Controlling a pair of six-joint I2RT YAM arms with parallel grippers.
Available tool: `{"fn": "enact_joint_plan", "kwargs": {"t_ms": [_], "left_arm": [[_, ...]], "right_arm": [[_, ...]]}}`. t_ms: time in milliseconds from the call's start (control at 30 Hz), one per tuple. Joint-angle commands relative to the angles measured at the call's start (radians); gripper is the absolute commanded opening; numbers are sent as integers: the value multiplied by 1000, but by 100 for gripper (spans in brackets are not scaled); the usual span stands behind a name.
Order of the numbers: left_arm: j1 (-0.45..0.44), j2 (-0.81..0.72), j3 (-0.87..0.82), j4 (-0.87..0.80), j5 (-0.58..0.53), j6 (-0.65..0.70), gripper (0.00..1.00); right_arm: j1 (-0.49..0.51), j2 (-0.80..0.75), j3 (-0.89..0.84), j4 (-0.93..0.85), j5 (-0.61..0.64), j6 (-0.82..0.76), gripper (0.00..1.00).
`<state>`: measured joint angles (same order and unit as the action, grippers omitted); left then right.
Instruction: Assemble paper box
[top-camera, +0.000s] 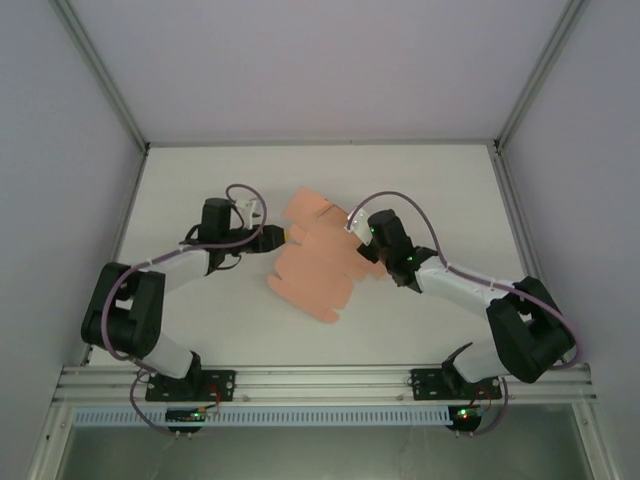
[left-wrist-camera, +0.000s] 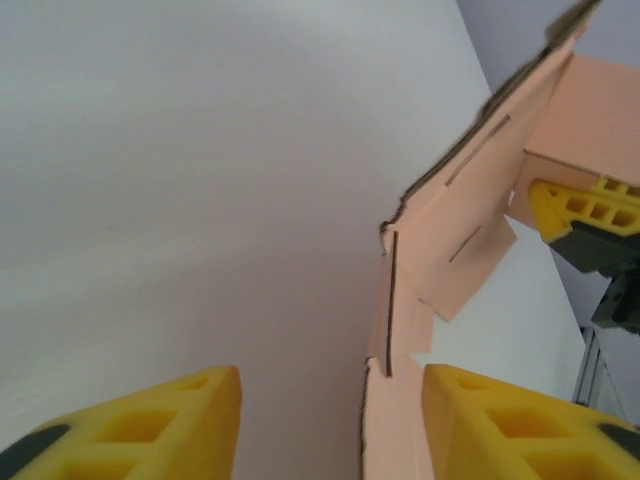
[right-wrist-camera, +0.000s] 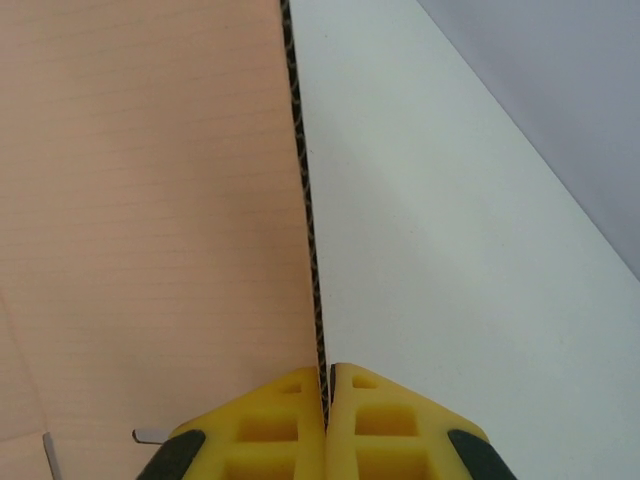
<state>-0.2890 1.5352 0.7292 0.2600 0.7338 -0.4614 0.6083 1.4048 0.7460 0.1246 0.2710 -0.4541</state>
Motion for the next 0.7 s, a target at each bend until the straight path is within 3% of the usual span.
{"fn": "enact_joint_plan", "kwargs": {"t_ms": [0, 67, 167, 300, 500, 667], "left_arm": [[-22, 18, 43, 89, 46, -4, 40], [-25, 34, 49, 103, 28, -9, 30], [-26, 40, 43, 114, -4, -15, 0], [-30, -11, -18, 149, -40, 26, 0], [-89, -131, -79, 79, -117, 197, 0], [-246, -187, -62, -18, -407, 384, 0]], "right_arm": [[-2, -12, 42, -43, -40, 51, 0], [-3, -12, 39, -45, -55, 59, 0], [-9, -5, 45, -68, -56, 81, 0], [-57, 19, 88, -150, -49, 185, 0], [-140, 85, 184, -309, -117, 300, 0], [-103, 79, 208, -304, -96, 293, 0]]}}
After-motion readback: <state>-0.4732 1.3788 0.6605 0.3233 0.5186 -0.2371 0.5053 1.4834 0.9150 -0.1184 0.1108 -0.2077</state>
